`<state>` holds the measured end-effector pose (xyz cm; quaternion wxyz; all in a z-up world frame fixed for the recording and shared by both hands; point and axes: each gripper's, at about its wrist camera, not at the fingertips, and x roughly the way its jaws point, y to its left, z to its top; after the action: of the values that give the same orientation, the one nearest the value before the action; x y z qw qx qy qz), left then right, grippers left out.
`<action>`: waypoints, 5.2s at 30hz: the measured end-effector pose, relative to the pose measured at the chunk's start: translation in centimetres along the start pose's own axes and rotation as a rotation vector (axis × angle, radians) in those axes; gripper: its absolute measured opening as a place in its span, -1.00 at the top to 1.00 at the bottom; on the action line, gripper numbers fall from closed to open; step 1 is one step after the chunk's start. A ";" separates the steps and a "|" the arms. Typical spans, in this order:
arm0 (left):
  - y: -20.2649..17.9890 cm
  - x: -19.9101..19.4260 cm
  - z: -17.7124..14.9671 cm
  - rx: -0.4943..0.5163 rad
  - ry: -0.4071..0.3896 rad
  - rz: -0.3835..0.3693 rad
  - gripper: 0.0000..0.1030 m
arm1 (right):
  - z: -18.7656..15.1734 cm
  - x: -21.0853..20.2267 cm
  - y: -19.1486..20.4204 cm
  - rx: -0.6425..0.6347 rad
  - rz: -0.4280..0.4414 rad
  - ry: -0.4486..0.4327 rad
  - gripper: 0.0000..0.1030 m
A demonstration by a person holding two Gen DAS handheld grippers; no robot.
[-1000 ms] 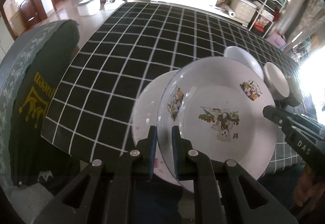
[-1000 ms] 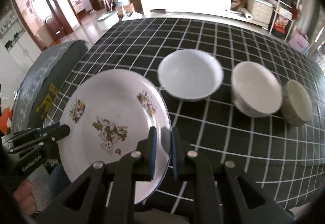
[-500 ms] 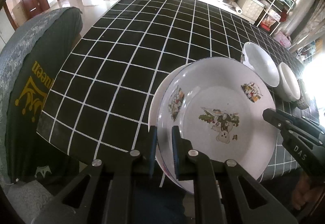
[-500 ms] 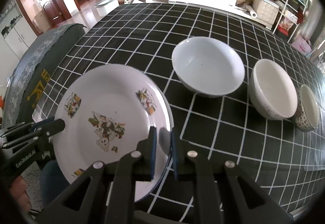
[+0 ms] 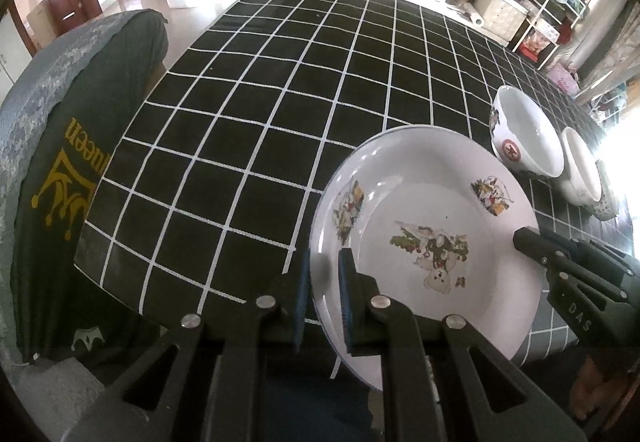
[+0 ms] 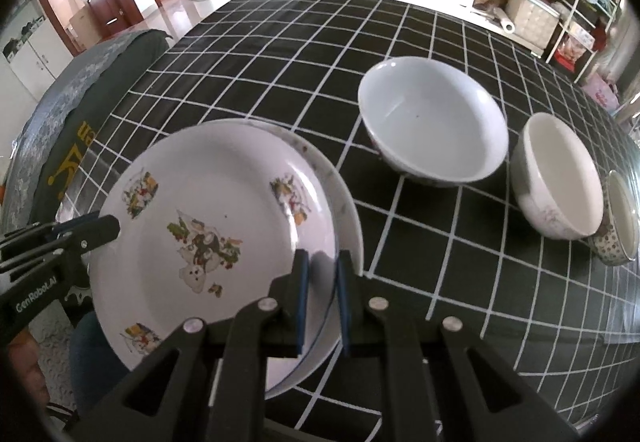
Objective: Organize plates and bowls
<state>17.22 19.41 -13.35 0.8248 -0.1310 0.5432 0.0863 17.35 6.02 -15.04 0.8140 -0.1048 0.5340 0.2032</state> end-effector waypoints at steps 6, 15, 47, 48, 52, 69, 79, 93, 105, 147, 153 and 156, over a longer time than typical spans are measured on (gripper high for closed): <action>-0.5 -0.8 0.0 0.021 -0.023 0.030 0.78 | -0.1 -1.4 -1.0 0.027 -0.001 -0.027 0.67; -1.8 -4.9 -0.4 0.036 -0.091 0.008 0.78 | -0.4 -5.4 -2.2 0.050 -0.003 -0.099 0.67; -15.3 -12.6 6.1 0.269 -0.244 -0.154 0.67 | 3.6 -16.6 -8.2 0.077 -0.032 -0.267 0.14; -15.4 -12.3 6.6 0.271 -0.243 -0.153 0.67 | 4.0 -16.4 -8.4 0.080 -0.031 -0.265 0.14; -15.4 -10.9 8.0 0.274 -0.229 -0.153 0.57 | 5.1 -15.2 -9.0 0.081 -0.035 -0.252 0.14; -12.5 -0.3 11.9 0.182 0.006 -0.232 0.47 | 8.7 -4.6 -11.5 0.179 0.106 -0.015 0.14; -14.1 4.7 14.0 0.185 0.090 -0.257 0.47 | 9.9 0.0 -12.5 0.178 0.108 0.075 0.14; -14.9 7.7 13.6 0.196 0.111 -0.207 0.73 | 8.9 2.6 -14.0 0.116 0.062 0.073 0.71; -16.3 7.7 12.0 0.239 0.144 -0.186 0.81 | 7.5 2.4 -13.8 0.134 0.038 0.083 0.75; -21.1 4.0 0.7 0.356 0.204 -0.195 0.81 | -6.4 -4.7 -16.7 0.313 0.051 0.122 0.75; -20.6 2.4 1.6 0.353 0.160 -0.181 0.81 | -6.2 -6.2 -17.4 0.320 0.053 0.098 0.75; -20.4 1.2 2.3 0.353 0.133 -0.187 0.81 | -5.8 -7.3 -17.8 0.317 0.046 0.078 0.75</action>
<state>25.51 0.76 -11.05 0.8018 -0.0395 0.5886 -0.0960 17.86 -13.77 -11.55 0.7942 0.0294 0.5927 0.1308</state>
